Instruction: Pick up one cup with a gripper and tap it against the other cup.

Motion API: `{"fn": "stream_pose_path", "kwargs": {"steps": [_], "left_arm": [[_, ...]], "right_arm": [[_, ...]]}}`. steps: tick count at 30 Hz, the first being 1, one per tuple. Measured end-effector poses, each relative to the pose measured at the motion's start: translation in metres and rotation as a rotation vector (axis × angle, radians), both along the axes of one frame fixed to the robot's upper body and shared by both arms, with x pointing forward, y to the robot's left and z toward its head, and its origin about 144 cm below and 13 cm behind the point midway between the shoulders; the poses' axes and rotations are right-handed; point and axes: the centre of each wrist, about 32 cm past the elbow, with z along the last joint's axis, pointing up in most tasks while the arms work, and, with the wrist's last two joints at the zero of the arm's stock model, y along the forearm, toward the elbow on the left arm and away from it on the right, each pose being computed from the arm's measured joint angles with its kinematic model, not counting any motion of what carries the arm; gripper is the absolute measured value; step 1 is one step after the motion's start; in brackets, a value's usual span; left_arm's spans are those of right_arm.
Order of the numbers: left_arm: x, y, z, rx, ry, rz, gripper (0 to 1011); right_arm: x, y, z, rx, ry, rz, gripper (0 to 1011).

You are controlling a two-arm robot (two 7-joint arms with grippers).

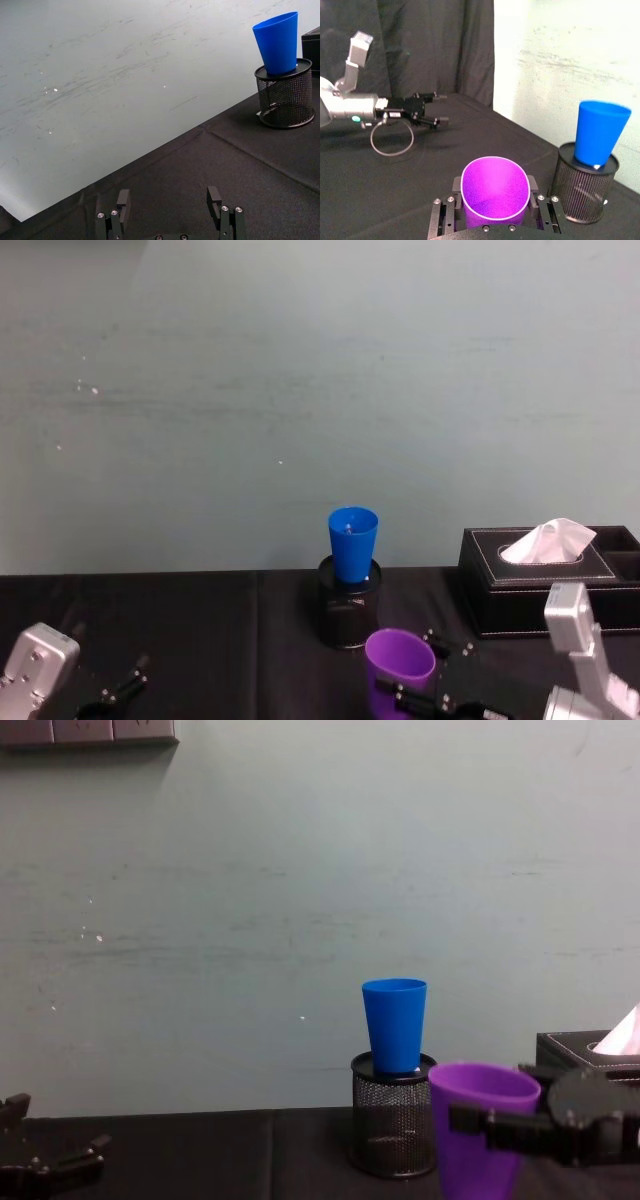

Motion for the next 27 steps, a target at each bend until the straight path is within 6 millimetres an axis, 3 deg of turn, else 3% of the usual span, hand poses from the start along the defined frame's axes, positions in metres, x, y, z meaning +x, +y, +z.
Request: {"fn": "stream_pose_path", "kwargs": {"steps": [15,27], "left_arm": [[0.000,0.000,0.000,0.000,0.000,0.000,1000],[0.000,0.000,0.000,0.000,0.000,0.000,1000]], "right_arm": [[0.016,0.000,0.064,-0.055,0.020,0.071,733],[0.026,0.001,0.087,-0.087,0.015,0.089,733]]}}
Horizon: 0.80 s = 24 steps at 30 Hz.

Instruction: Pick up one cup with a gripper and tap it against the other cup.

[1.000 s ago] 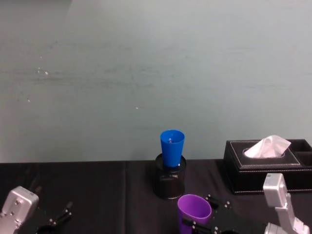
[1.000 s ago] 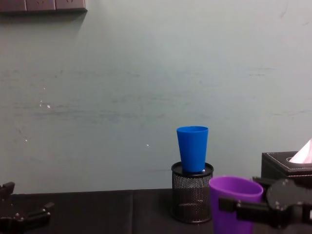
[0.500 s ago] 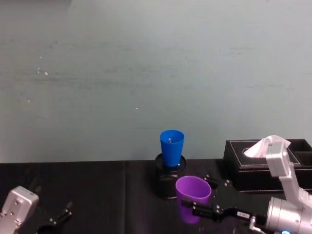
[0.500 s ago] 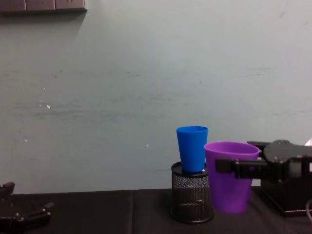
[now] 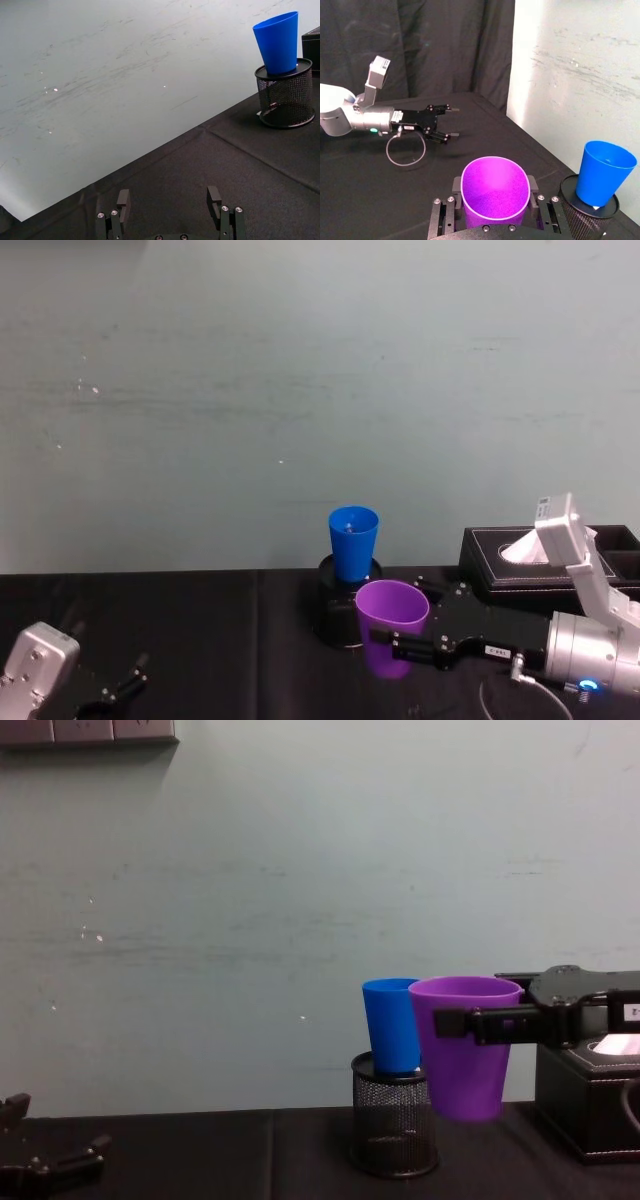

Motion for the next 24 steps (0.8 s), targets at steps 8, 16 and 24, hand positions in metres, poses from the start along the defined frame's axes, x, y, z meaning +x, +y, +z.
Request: {"fn": "stream_pose_path", "kwargs": {"steps": [8,16,24], "left_arm": [[0.0000,0.0000,0.0000,0.000,0.000,0.000,1000],[0.0000,0.0000,0.0000,0.000,0.000,0.000,1000],[0.0000,0.0000,0.0000,0.000,0.000,0.000,1000]], "right_arm": [[0.0004,0.0001,0.0000,0.006,0.002,0.000,734],[0.0003,0.0001,-0.0007,0.005,0.002,0.000,733],[0.0002,-0.0001,-0.0008,0.004,0.001,-0.001,733]]}}
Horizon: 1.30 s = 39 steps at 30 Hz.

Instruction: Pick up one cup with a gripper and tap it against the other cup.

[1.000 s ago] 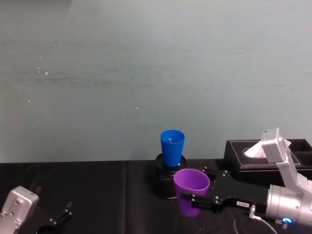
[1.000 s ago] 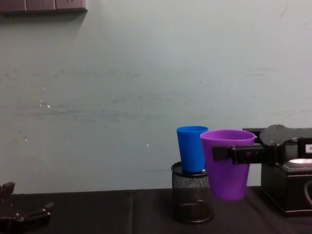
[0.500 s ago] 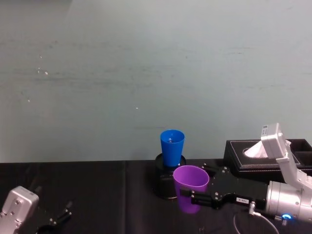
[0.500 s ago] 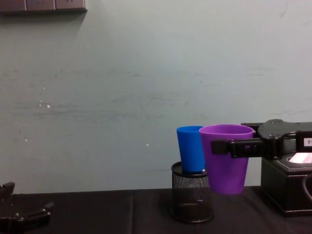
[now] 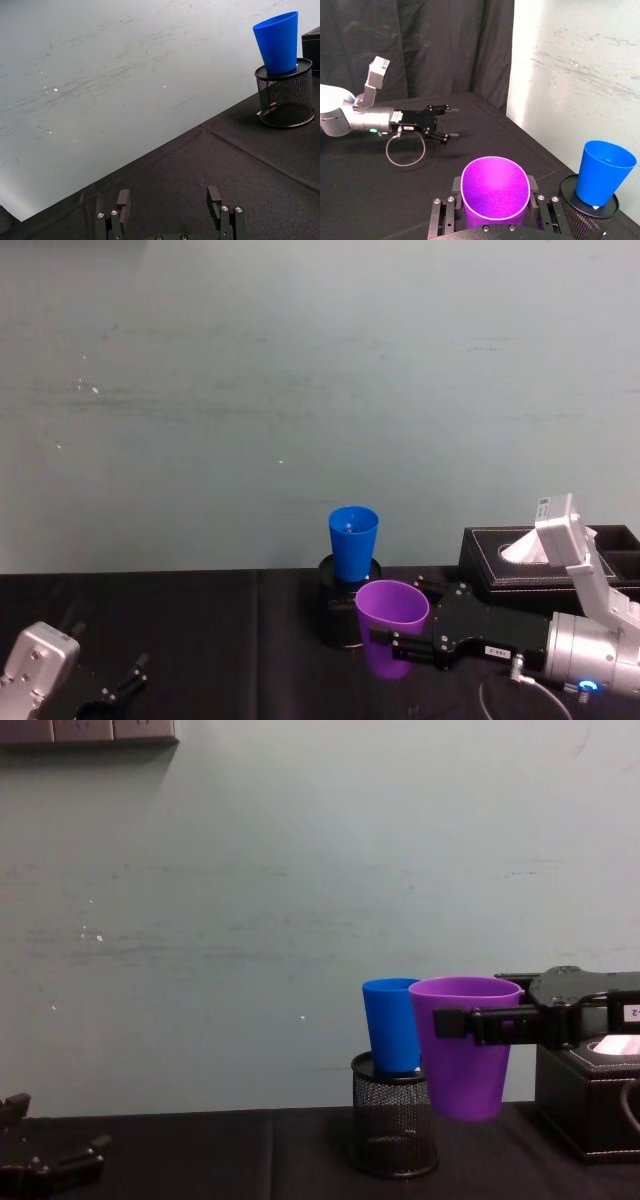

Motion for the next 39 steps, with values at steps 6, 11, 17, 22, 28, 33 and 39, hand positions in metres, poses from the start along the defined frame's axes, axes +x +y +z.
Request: {"fn": "stream_pose_path", "kwargs": {"steps": [6,11,17,22,28,33,39], "left_arm": [[0.0000,0.0000,0.0000,0.000,0.000,0.000,1000],[0.0000,0.0000,0.0000,0.000,0.000,0.000,1000],[0.0000,0.0000,0.0000,0.000,0.000,0.000,1000],[0.0000,0.0000,0.0000,0.000,0.000,0.000,1000],[0.0000,0.0000,0.0000,0.000,0.000,0.000,1000],[0.0000,0.0000,0.0000,0.000,0.000,0.000,1000],[0.0000,0.0000,0.0000,0.000,0.000,0.000,1000]], "right_arm": [[-0.0001,-0.0001,-0.0002,0.000,0.000,0.000,733],[-0.0002,-0.0001,-0.0004,-0.001,0.000,0.000,733],[-0.0002,-0.0001,-0.0004,-0.002,-0.001,0.000,733],[-0.0002,-0.0001,-0.0004,-0.002,-0.001,0.000,733],[-0.0002,-0.0001,-0.0004,-0.002,-0.001,0.000,733],[-0.0002,-0.0001,-0.0004,-0.002,0.000,0.000,733],[-0.0002,-0.0001,-0.0004,-0.002,0.000,0.000,733]]}}
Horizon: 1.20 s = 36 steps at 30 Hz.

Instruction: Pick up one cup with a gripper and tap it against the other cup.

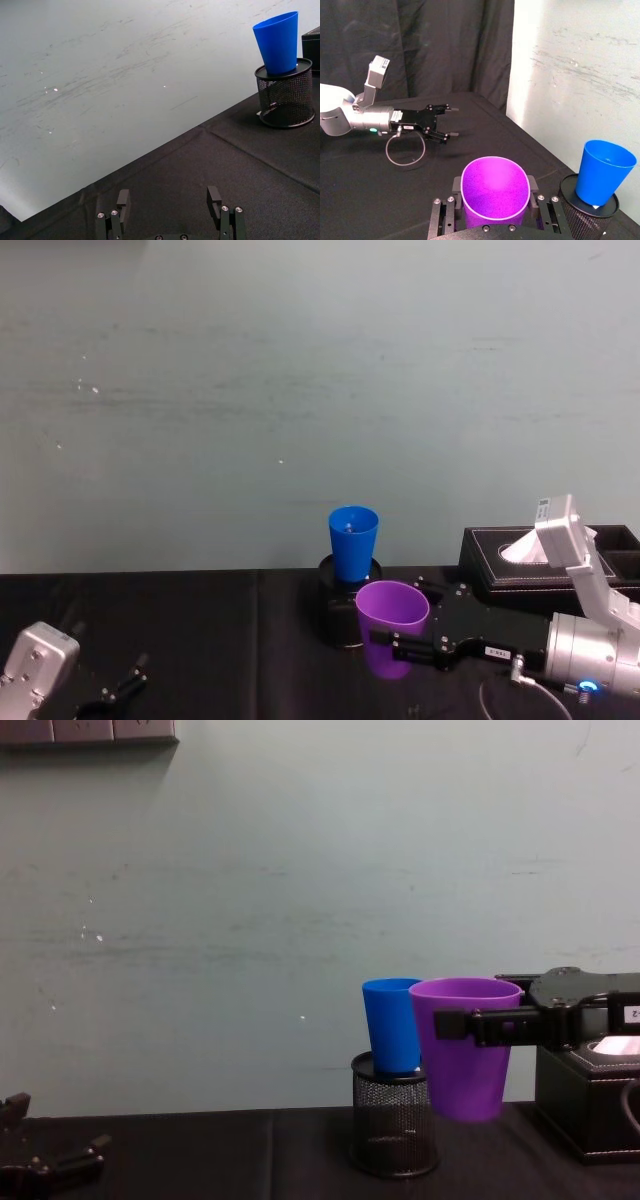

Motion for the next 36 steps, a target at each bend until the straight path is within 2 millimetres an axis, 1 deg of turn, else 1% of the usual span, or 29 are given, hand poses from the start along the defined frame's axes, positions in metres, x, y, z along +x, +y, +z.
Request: {"fn": "stream_pose_path", "kwargs": {"steps": [36], "left_arm": [[0.0000,0.0000,0.0000,0.000,0.000,0.000,1000]], "right_arm": [[0.0000,0.0000,0.0000,0.000,0.000,0.000,733]]}}
